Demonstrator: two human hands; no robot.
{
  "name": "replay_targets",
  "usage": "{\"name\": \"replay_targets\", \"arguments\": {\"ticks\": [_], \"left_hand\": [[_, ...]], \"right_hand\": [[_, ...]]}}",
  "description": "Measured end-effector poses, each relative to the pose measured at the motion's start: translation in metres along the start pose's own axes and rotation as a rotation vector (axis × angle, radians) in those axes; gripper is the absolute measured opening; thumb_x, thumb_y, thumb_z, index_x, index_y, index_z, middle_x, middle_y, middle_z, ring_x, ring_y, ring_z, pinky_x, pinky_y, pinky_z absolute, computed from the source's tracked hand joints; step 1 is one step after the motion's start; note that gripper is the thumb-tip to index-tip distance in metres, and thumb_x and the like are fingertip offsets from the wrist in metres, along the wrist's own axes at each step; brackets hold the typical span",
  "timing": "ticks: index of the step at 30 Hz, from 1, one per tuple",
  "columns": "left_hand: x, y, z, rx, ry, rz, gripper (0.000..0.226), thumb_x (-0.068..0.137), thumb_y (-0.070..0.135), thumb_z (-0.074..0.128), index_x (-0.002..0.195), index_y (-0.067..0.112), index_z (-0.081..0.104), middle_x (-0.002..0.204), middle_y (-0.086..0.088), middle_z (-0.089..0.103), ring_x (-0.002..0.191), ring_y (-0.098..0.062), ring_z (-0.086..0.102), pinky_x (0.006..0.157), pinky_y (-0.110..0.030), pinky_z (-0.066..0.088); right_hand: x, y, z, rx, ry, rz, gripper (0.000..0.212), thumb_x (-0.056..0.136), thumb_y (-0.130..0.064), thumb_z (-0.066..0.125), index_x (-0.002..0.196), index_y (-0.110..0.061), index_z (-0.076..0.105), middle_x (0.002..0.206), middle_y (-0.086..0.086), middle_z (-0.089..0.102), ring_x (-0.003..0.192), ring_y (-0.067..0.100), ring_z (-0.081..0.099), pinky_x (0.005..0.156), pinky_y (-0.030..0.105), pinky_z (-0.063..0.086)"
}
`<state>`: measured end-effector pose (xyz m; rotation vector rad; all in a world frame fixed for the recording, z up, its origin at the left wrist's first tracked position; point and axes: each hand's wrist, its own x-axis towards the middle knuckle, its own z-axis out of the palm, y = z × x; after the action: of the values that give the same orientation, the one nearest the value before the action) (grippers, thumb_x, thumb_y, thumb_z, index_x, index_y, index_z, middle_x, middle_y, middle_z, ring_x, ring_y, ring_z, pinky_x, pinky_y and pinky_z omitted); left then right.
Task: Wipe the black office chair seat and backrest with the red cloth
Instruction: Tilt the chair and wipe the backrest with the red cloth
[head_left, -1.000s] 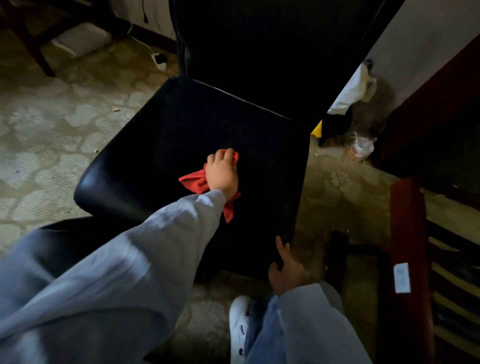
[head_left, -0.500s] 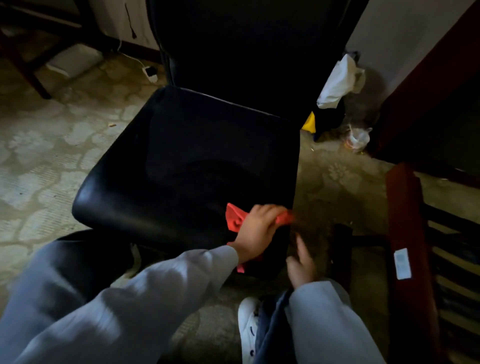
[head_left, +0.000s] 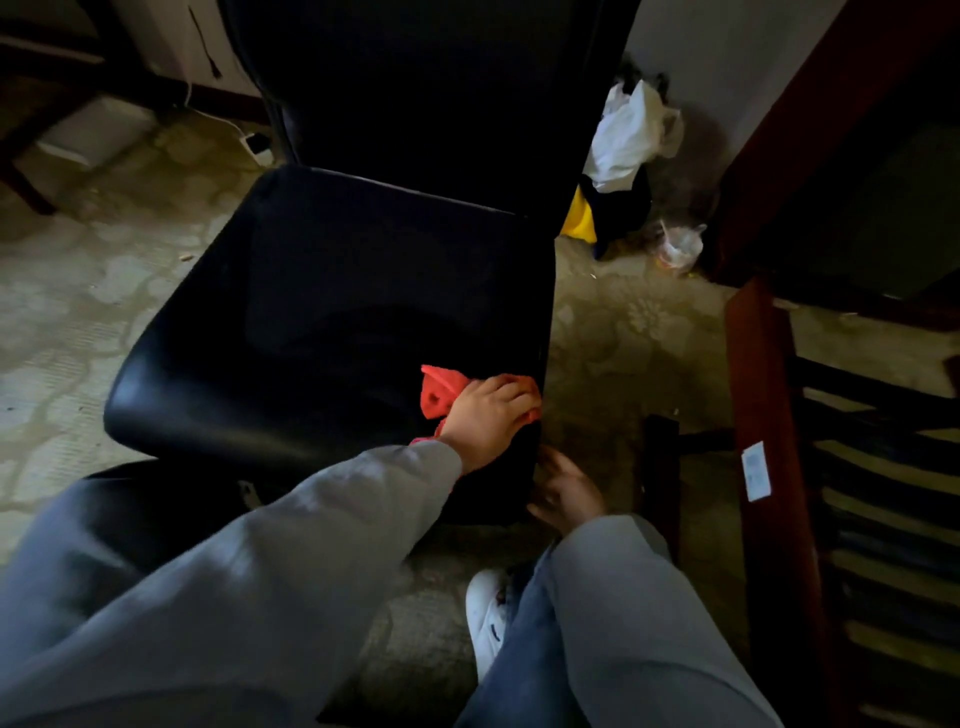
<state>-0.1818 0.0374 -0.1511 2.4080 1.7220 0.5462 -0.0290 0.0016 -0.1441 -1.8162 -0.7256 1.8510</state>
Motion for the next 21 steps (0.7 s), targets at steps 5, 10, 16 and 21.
{"name": "replay_targets", "arguments": {"ticks": [5,10,16,21], "left_hand": [[-0.056,0.004,0.003,0.096,0.047,0.282,0.033,0.079,0.033,0.042,0.097,0.029,0.069,0.105,0.009,0.068,0.099,-0.017,0.060,0.074,-0.026,0.050],[-0.102,-0.014,-0.002,0.170,0.009,0.373,0.032,0.075,0.033,0.044,0.105,0.033,0.055,0.113,0.010,0.065,0.104,-0.015,0.048,0.076,-0.029,0.044],[-0.161,-0.019,-0.012,0.072,0.134,0.165,0.028,0.074,0.029,0.046,0.100,0.031,0.057,0.114,0.007,0.061,0.102,-0.019,0.047,0.079,-0.030,0.047],[-0.198,-0.019,-0.025,-0.251,0.408,-0.373,0.016,0.086,0.029,0.046,0.099,0.029,0.056,0.108,-0.002,0.060,0.098,-0.026,0.057,0.083,-0.032,0.042]], "right_hand": [[-0.003,0.003,0.000,-0.087,-0.035,-0.040,0.061,0.088,0.009,0.032,0.137,-0.025,0.044,0.140,0.011,0.043,0.121,0.030,0.047,0.096,0.044,0.044],[-0.017,0.004,0.002,-0.341,-0.074,-0.166,0.062,0.089,0.015,0.031,0.142,-0.016,0.036,0.151,0.009,0.031,0.138,0.025,0.029,0.112,0.038,0.027],[-0.024,0.019,0.019,-0.546,-0.203,-0.237,0.075,0.083,0.020,0.031,0.143,-0.025,0.029,0.152,0.009,0.027,0.142,0.024,0.021,0.116,0.036,0.020],[-0.031,0.034,0.038,-0.730,-0.316,-0.326,0.083,0.082,0.010,0.042,0.138,-0.050,0.027,0.153,-0.007,0.018,0.143,0.015,0.014,0.118,0.036,0.010]]}}
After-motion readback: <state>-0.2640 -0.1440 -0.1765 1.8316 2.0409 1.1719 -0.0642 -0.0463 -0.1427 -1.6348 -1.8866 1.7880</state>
